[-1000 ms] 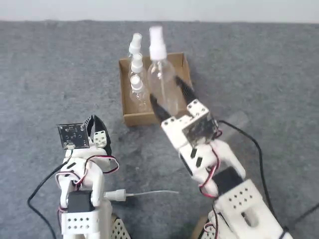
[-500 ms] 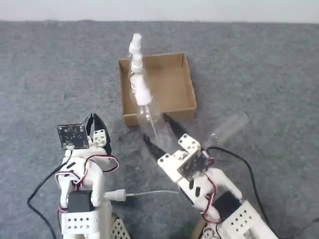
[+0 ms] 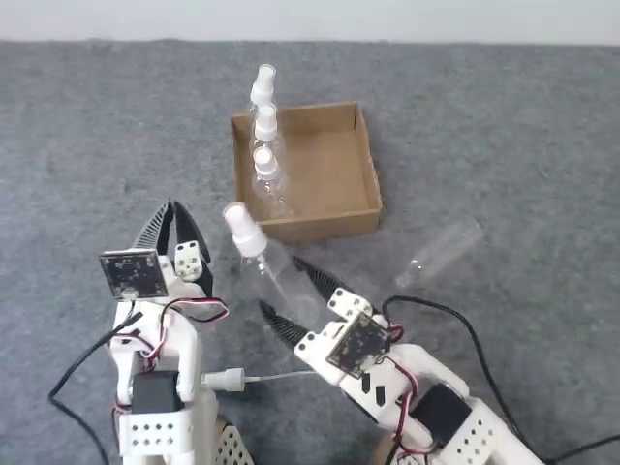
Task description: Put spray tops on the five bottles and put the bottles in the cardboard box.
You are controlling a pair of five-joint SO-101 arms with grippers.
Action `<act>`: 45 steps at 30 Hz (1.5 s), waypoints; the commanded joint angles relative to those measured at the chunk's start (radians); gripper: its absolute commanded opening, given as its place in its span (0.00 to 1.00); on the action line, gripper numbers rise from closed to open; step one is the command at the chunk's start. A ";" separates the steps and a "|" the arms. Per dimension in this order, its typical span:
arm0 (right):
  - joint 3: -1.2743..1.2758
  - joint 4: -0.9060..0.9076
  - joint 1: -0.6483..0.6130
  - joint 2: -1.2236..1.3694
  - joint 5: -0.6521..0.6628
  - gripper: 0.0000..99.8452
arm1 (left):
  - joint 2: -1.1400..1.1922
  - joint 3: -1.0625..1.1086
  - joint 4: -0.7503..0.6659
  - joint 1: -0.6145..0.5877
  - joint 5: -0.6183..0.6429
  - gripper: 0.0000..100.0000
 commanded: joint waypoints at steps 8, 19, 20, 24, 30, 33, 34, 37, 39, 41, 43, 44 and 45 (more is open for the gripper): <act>0.015 0.051 -0.076 -0.038 0.015 0.01 | -0.018 -0.016 -0.080 0.140 0.005 0.02; 0.015 0.084 -0.070 -0.038 0.011 0.08 | -0.018 -0.018 0.051 0.296 0.002 0.02; 0.015 0.088 -0.070 -0.038 0.011 0.08 | -0.018 -0.018 0.055 0.304 0.002 0.02; 0.015 0.091 -0.070 -0.038 0.014 0.08 | -0.018 -0.016 0.071 0.325 0.000 0.02; 0.015 0.091 -0.070 -0.038 0.014 0.08 | -0.018 -0.013 0.126 0.382 -0.083 0.02; 0.015 0.091 -0.070 -0.038 0.014 0.08 | -0.018 -0.013 0.146 0.381 -0.083 0.02; 0.015 0.091 -0.070 -0.038 0.012 0.08 | -0.018 -0.013 0.147 0.377 -0.083 0.02; 0.015 0.091 -0.070 -0.036 0.014 0.08 | -0.018 -0.013 0.160 0.377 -0.083 0.02; 0.015 0.091 -0.070 -0.036 0.015 0.08 | -0.018 -0.013 0.173 0.377 -0.083 0.02; 0.015 0.093 -0.070 -0.035 0.015 0.08 | -0.018 -0.013 0.186 0.370 -0.083 0.02; 0.015 0.093 -0.070 -0.035 0.015 0.08 | -0.018 -0.013 0.186 0.328 -0.083 0.02; 0.015 0.094 -0.070 -0.035 0.015 0.08 | -0.018 -0.013 0.184 0.304 -0.080 0.02; 0.015 0.101 -0.070 -0.035 0.015 0.08 | -0.018 -0.013 0.183 0.279 -0.078 0.02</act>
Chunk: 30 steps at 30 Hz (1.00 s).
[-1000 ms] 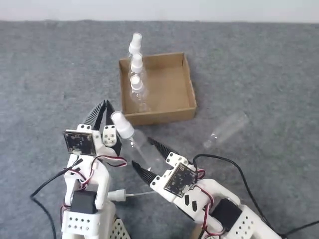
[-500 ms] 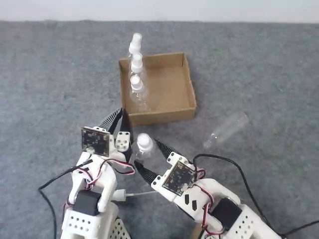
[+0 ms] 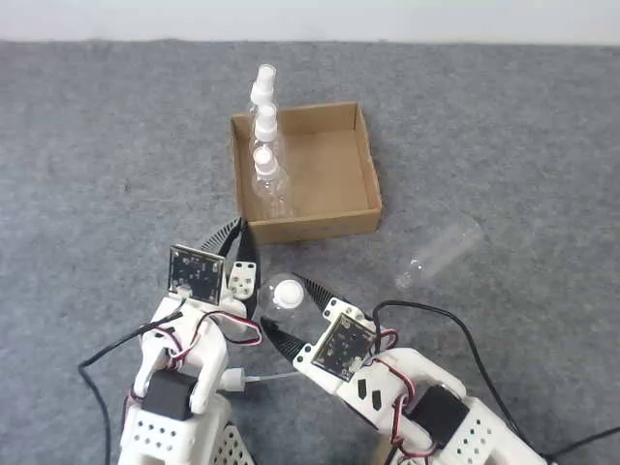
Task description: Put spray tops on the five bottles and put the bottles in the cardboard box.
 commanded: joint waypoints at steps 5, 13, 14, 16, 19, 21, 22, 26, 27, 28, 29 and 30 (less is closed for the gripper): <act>0.008 -0.002 -0.012 -0.038 0.014 0.08 | -0.015 -0.004 0.021 -0.115 -0.002 0.02; -0.095 0.090 -0.012 0.002 0.012 0.08 | -0.015 -0.004 0.021 -0.120 -0.002 0.02; -0.114 0.096 -0.012 0.027 0.012 0.08 | -0.015 -0.004 0.021 -0.120 -0.002 0.02; -0.140 0.093 -0.012 0.094 0.012 0.08 | -0.015 -0.004 0.021 -0.120 -0.002 0.02; -0.176 0.062 -0.015 0.226 0.011 0.08 | -0.015 -0.004 0.023 -0.120 -0.002 0.02; -0.193 0.033 -0.015 0.308 0.008 0.08 | -0.015 -0.004 0.023 -0.118 0.000 0.02; -0.201 0.018 -0.015 0.344 0.006 0.08 | -0.015 -0.004 0.026 -0.115 0.000 0.02; -0.219 -0.035 -0.018 0.475 0.005 0.08 | -0.014 -0.004 0.028 -0.112 0.000 0.02; -0.222 -0.048 -0.018 0.501 0.005 0.08 | -0.012 -0.004 0.028 -0.112 0.000 0.02; -0.224 -0.059 -0.018 0.521 0.005 0.08 | -0.012 -0.004 0.028 -0.112 0.000 0.02; -0.224 -0.070 -0.018 0.539 0.005 0.08 | -0.012 -0.004 0.028 -0.112 0.000 0.02; -0.230 -0.074 -0.018 0.555 0.005 0.08 | -0.012 -0.004 0.029 -0.112 0.000 0.02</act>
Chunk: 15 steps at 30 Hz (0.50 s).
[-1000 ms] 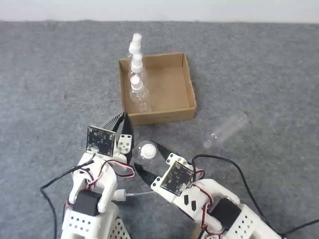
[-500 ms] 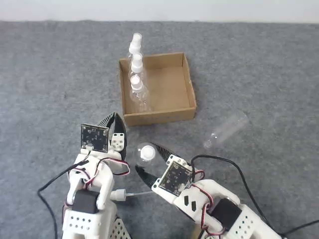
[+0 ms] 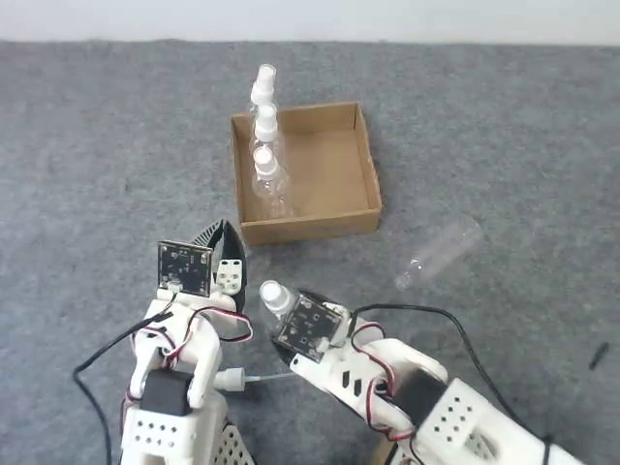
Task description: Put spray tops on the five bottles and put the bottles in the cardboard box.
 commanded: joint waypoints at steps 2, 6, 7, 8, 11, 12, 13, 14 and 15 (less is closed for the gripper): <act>-0.107 -0.047 -0.013 0.096 0.003 0.10 | -0.012 -0.012 0.005 0.003 0.003 0.02; -0.109 -0.050 -0.015 0.124 0.003 0.14 | -0.011 -0.012 0.006 0.005 0.003 0.02; -0.109 -0.050 -0.015 0.124 0.003 0.14 | -0.011 -0.012 0.006 0.005 0.003 0.02; -0.109 -0.050 -0.015 0.124 0.003 0.14 | -0.011 -0.012 0.012 0.005 0.003 0.02; -0.109 -0.048 -0.015 0.119 0.003 0.15 | -0.011 -0.012 0.028 0.021 0.003 0.02; -0.107 -0.048 -0.015 0.119 0.003 0.17 | -0.011 -0.012 0.029 0.032 0.003 0.02; -0.107 -0.047 -0.015 0.117 0.000 0.19 | -0.011 -0.012 0.037 0.037 0.002 0.02; -0.106 -0.038 -0.015 0.117 -0.015 0.21 | -0.014 -0.012 0.044 0.041 0.002 0.02; -0.109 -0.024 -0.015 0.117 -0.035 0.22 | -0.014 -0.012 0.046 0.041 0.002 0.02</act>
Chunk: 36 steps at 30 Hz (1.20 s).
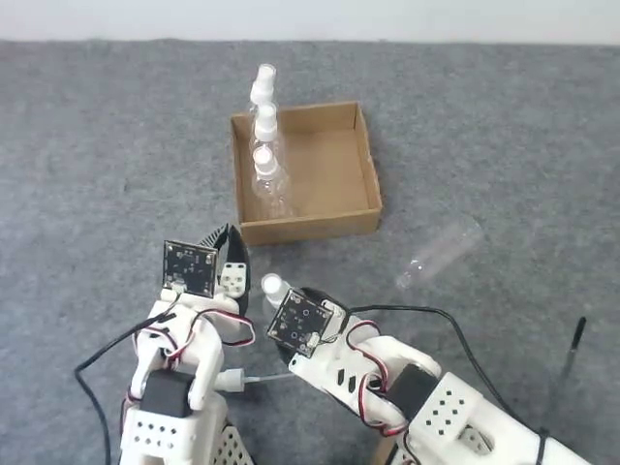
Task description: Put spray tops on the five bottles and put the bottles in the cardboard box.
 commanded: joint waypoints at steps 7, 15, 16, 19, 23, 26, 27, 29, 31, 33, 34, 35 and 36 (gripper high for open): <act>-0.092 0.013 -0.015 -0.002 -0.054 0.23 | -0.014 -0.012 0.015 0.014 0.002 0.02; -0.087 -0.028 -0.015 -0.004 -0.060 0.23 | -0.012 -0.012 0.017 0.014 0.002 0.02; -0.087 -0.028 -0.013 -0.004 -0.060 0.23 | -0.012 -0.012 0.017 0.014 0.000 0.02; -0.097 -0.027 -0.007 -0.002 -0.103 0.23 | -0.015 -0.012 0.014 0.008 -0.002 0.02; -0.140 0.010 -0.007 0.005 -0.157 0.23 | -0.017 -0.015 0.012 0.000 -0.003 0.01; -0.201 0.091 -0.007 0.005 -0.160 0.23 | -0.017 -0.035 0.000 -0.080 0.002 0.01; -0.222 0.122 -0.007 0.005 -0.161 0.23 | -0.017 -0.047 -0.005 -0.117 0.002 0.01; -0.259 0.174 -0.007 0.007 -0.160 0.23 | -0.017 -0.064 -0.011 -0.181 0.003 0.01; -0.288 0.213 -0.007 0.007 -0.158 0.23 | -0.017 -0.081 -0.011 -0.233 0.003 0.01; -0.315 0.242 -0.007 0.007 -0.157 0.23 | -0.017 -0.096 -0.011 -0.276 0.003 0.01; -0.328 0.252 -0.007 0.007 -0.157 0.23 | -0.017 -0.102 -0.009 -0.299 0.003 0.01; -0.339 0.262 -0.008 0.007 -0.157 0.23 | -0.017 -0.105 -0.009 -0.321 0.003 0.01; -0.348 0.268 -0.010 0.007 -0.155 0.23 | -0.017 -0.107 -0.009 -0.345 0.003 0.01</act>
